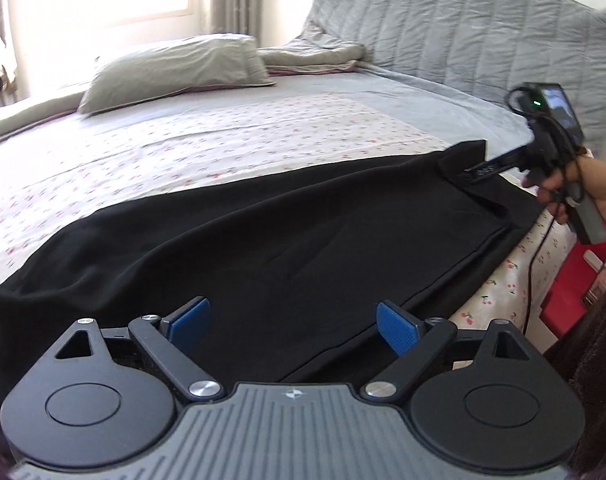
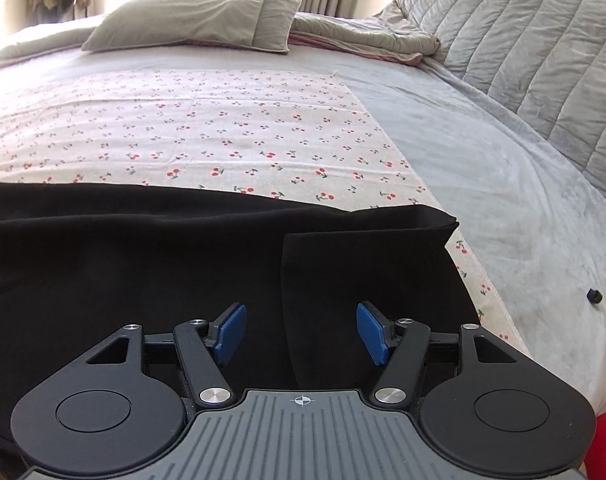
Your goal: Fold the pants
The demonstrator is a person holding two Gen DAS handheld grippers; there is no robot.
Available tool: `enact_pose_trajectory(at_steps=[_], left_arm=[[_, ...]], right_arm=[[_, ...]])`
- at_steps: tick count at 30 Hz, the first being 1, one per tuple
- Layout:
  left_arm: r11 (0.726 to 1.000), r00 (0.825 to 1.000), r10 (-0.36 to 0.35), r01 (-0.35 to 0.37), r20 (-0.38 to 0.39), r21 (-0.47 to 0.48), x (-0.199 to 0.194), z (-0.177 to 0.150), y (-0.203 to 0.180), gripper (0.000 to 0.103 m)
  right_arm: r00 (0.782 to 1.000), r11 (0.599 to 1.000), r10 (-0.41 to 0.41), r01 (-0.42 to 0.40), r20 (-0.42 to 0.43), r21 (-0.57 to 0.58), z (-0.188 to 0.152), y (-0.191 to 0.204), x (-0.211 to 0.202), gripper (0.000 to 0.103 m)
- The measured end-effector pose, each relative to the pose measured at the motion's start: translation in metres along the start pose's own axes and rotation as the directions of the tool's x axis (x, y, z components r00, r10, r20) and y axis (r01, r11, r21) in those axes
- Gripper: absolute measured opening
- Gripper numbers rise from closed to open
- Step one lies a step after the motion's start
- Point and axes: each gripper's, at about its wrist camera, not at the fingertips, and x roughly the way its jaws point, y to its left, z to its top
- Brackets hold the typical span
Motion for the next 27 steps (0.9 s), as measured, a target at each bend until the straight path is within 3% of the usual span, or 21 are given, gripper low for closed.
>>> enact_pose_trajectory(at_steps=[5, 7, 9, 10, 13, 17, 20, 22, 25, 27], left_arm=[[0.985, 0.995, -0.099, 0.101, -0.026, 0.142, 0.036, 0.004, -0.036, 0.092], [0.973, 0.990, -0.134, 0.139, -0.036, 0.183, 0.047, 0.004, -0.048, 0.091], [0.964, 0.988, -0.146, 0.153, -0.047, 0.218, 0.060, 0.004, -0.056, 0.088], [0.963, 0.988, -0.143, 0.151, -0.052, 0.224, 0.066, 0.003, -0.058, 0.085], [0.967, 0.985, -0.159, 0.169, -0.067, 0.193, 0.077, 0.003, -0.059, 0.080], [0.969, 0.982, -0.177, 0.186, -0.062, 0.166, 0.077, 0.005, -0.053, 0.073], [0.968, 0.980, -0.189, 0.195, -0.056, 0.157, 0.078, 0.004, -0.054, 0.065], [0.965, 0.979, -0.198, 0.203, -0.051, 0.163, 0.080, 0.008, -0.057, 0.055], [0.959, 0.976, -0.213, 0.218, -0.046, 0.182, 0.079, 0.007, -0.064, 0.041], [0.955, 0.976, -0.212, 0.216, -0.044, 0.203, 0.077, 0.007, -0.068, 0.038]], right_arm=[[1.000, 1.000, 0.003, -0.004, -0.007, -0.016, 0.001, -0.003, 0.023, 0.047], [1.000, 1.000, 0.021, -0.021, 0.001, -0.013, 0.000, -0.008, 0.027, 0.033], [0.999, 0.999, 0.032, -0.032, 0.001, 0.001, -0.002, -0.016, 0.028, 0.010], [1.000, 1.000, 0.027, -0.027, 0.001, 0.013, -0.003, -0.021, 0.027, 0.007], [1.000, 0.997, -0.005, 0.004, 0.015, 0.074, -0.007, -0.044, 0.018, 0.006], [0.999, 0.969, 0.023, -0.028, 0.023, 0.244, -0.022, -0.093, 0.002, 0.006], [0.995, 0.915, 0.090, -0.100, 0.042, 0.391, -0.040, -0.131, -0.008, 0.007], [0.983, 0.855, 0.171, -0.182, 0.067, 0.486, -0.052, -0.153, -0.012, 0.016], [0.966, 0.779, 0.241, -0.249, 0.092, 0.576, -0.062, -0.171, -0.011, 0.016], [0.958, 0.744, 0.268, -0.271, 0.099, 0.611, -0.065, -0.176, -0.010, 0.017]])
